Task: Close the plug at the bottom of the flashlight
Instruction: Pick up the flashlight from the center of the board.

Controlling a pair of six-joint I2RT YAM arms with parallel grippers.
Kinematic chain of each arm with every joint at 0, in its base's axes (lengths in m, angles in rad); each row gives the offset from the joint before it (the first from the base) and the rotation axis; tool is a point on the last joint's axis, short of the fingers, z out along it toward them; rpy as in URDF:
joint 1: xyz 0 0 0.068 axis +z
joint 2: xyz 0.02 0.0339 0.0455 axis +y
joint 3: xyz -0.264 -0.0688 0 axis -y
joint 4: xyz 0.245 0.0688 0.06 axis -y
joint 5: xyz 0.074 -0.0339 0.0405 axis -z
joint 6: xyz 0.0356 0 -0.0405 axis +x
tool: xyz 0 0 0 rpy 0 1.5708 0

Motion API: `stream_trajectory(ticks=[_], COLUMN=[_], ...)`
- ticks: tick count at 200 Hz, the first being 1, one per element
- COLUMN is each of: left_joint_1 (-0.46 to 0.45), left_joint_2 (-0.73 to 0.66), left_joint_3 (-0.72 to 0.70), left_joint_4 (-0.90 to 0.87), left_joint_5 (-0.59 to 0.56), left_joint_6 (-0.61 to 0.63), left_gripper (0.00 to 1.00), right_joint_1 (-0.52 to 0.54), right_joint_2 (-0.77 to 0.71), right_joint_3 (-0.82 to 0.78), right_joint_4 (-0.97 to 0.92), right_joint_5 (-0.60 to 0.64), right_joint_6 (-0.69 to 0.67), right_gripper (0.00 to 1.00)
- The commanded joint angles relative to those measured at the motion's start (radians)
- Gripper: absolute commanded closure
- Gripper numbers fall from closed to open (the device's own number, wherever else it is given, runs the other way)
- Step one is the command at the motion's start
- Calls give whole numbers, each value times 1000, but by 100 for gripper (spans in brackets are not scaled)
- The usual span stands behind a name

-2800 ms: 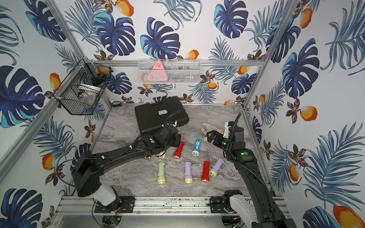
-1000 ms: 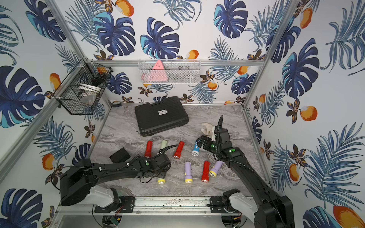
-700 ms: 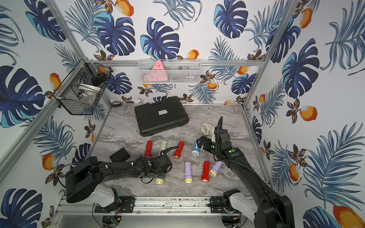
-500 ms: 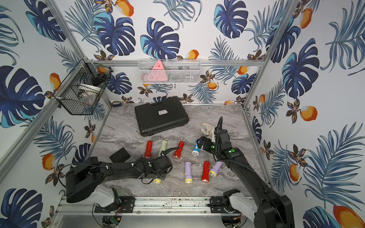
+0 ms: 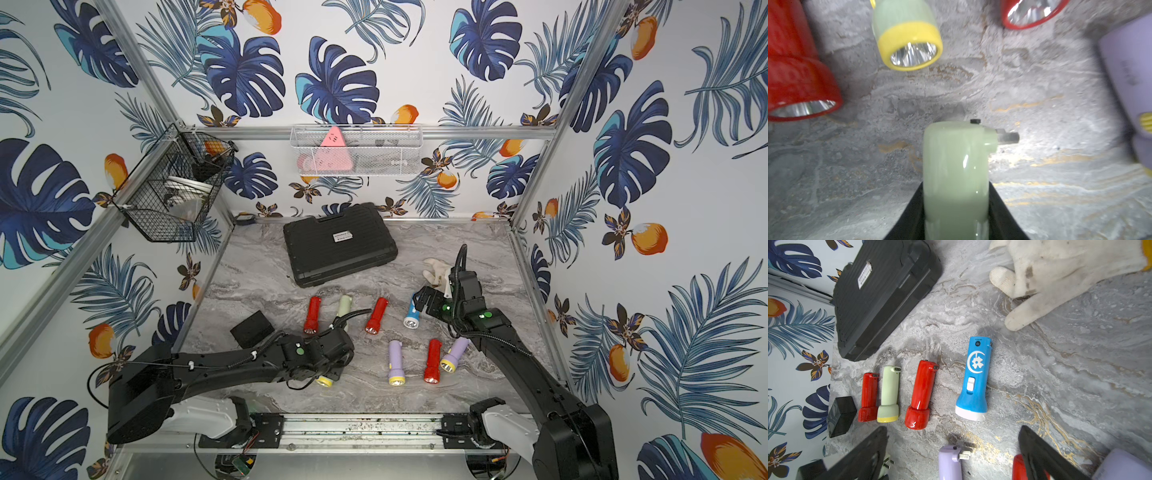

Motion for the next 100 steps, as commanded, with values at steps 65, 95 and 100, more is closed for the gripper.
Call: stream_trajectory(ticks=[65,95,100], left_joint_1=[13,46,55], left_joint_2=[-257,-267,-264], left_joint_3=[38,13,14], left_joint_4=[384,565,583], left_joint_5=[-17,99,120], left_joint_6=[386,486,495], left_gripper=[100,100,100], right_joint_1=[-1,-1,-1], right_joint_2=[0,-8,-11], right_joint_3=[74,103,108], right_joint_4=[53,93,98], right_joint_5=[-34,-146,-155], right_joint_6=[-85,-108,-110], right_gripper=[0,0,0])
